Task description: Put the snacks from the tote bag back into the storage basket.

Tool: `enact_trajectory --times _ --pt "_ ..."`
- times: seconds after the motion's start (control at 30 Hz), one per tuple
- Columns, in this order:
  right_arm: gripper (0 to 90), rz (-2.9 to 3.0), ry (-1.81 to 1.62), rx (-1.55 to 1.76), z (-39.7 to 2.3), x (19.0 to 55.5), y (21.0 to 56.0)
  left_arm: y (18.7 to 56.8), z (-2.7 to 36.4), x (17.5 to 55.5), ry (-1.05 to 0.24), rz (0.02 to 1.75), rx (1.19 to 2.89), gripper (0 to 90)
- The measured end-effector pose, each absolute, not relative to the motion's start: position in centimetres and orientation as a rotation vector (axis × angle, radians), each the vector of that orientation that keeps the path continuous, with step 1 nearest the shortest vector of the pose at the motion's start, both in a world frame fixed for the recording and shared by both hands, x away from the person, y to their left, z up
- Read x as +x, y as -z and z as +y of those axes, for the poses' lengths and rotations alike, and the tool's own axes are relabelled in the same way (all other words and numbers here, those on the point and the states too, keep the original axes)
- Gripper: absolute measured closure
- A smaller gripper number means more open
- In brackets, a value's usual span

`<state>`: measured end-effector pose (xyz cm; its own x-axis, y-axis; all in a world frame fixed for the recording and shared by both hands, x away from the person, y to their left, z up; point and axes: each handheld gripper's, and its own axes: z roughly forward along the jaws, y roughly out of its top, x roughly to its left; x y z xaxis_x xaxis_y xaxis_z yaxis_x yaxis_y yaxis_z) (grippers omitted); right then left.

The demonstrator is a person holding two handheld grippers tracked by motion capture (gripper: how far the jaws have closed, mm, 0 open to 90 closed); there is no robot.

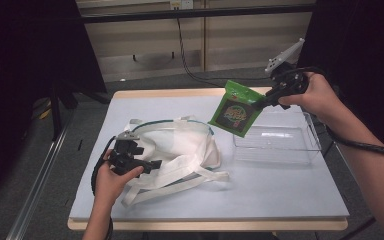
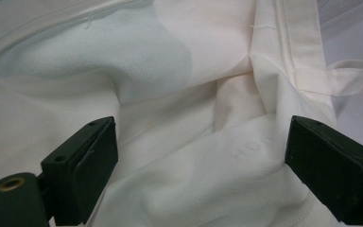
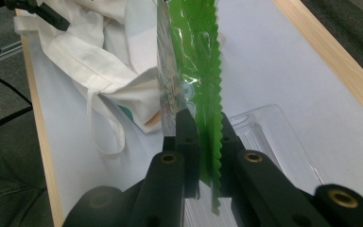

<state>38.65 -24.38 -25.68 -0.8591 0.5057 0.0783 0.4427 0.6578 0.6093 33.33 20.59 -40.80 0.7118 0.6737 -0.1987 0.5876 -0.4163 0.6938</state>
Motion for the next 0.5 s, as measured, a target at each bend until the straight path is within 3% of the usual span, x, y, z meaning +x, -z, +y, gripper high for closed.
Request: enact_trajectory --times 0.5 --pt "84.9 2.768 -0.89 0.808 -25.9 38.4 26.5 40.6 20.5 33.4 -0.149 0.947 2.143 10.3"
